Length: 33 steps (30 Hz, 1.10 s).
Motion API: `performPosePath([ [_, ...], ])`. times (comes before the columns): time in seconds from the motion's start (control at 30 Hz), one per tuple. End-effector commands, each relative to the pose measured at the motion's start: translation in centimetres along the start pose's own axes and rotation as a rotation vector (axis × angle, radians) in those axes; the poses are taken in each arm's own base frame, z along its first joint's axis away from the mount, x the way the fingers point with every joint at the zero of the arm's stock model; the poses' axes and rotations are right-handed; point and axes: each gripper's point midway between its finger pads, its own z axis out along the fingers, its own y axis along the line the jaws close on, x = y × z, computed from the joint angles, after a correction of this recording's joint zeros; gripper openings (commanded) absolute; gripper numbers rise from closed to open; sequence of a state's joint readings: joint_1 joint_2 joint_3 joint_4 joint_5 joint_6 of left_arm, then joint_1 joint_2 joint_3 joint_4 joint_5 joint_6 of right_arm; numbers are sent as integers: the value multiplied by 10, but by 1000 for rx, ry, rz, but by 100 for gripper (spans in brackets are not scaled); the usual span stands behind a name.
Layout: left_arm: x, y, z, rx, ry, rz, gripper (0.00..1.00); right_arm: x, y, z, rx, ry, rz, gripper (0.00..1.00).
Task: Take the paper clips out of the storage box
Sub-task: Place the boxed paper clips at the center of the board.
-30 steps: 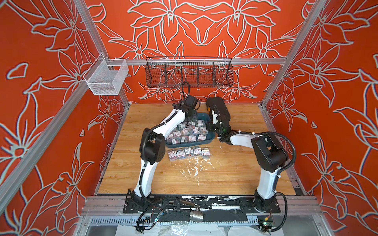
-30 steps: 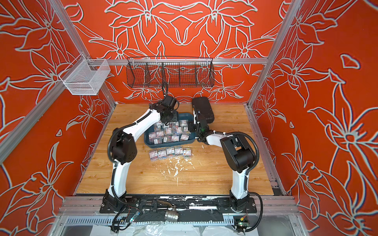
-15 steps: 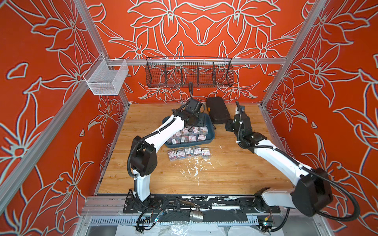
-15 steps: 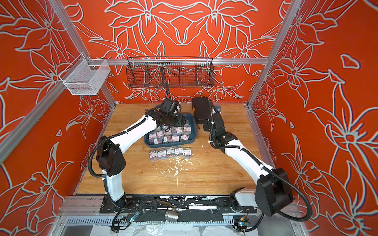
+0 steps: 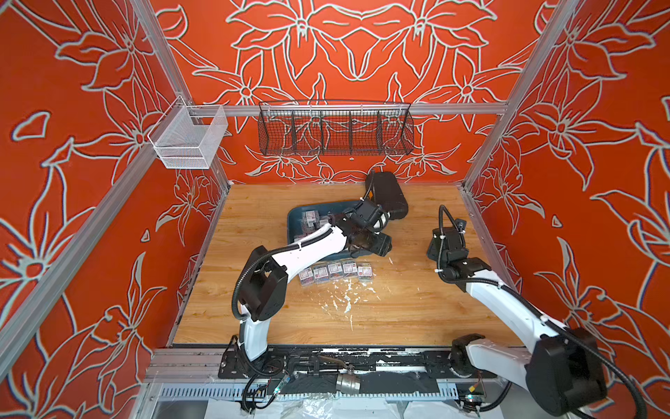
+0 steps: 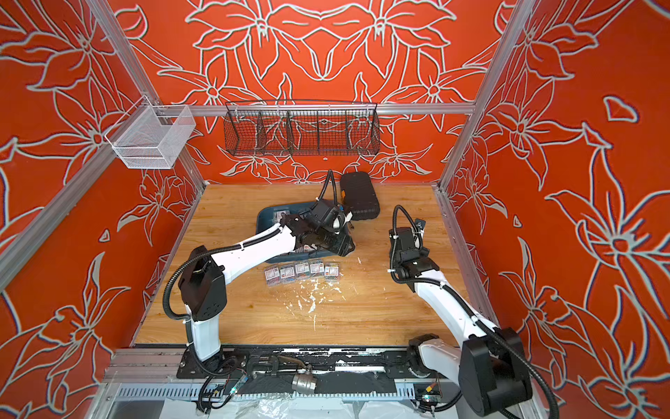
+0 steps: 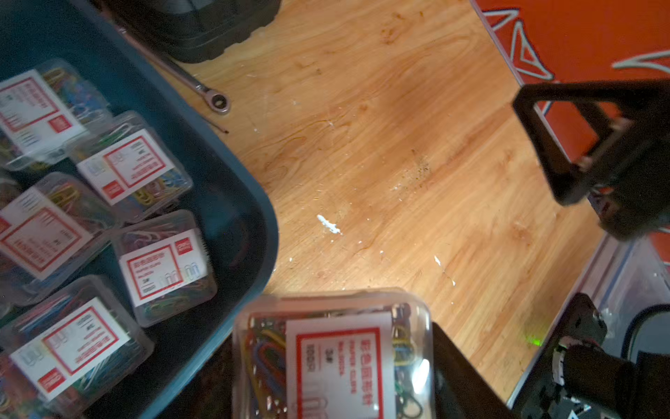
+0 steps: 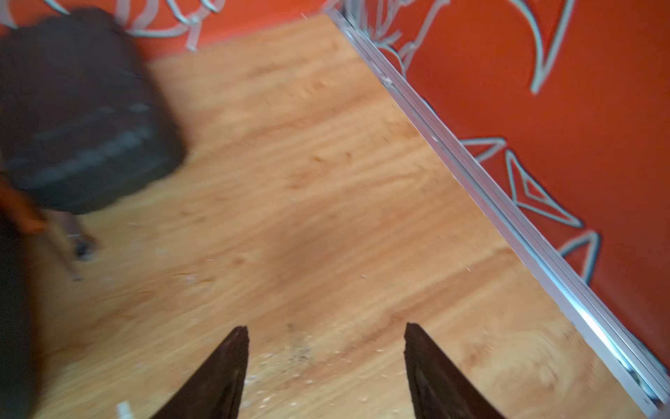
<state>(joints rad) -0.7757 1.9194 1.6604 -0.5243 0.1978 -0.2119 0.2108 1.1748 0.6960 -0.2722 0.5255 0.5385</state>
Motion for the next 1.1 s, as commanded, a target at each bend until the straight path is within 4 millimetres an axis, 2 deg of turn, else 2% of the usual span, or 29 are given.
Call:
performPosePath([
  [0.0,-7,-28,-3,67,-30,128,37,8,-17,11,77,43,63,66],
  [0.3,-2,-50,26,119,29,263,36,9,-28,17,75,44,146,68],
  [0.63,14,-55,67,142,120,376,35,11,-43,10,82,-8,211,71],
  [0.9,31,-41,95,121,186,445,34,11,-43,15,109,22,209,71],
  [1.0,39,-35,101,108,220,476,28,11,-43,14,106,18,213,71],
  [1.07,45,-31,104,98,239,493,27,11,-44,14,103,14,218,71],
])
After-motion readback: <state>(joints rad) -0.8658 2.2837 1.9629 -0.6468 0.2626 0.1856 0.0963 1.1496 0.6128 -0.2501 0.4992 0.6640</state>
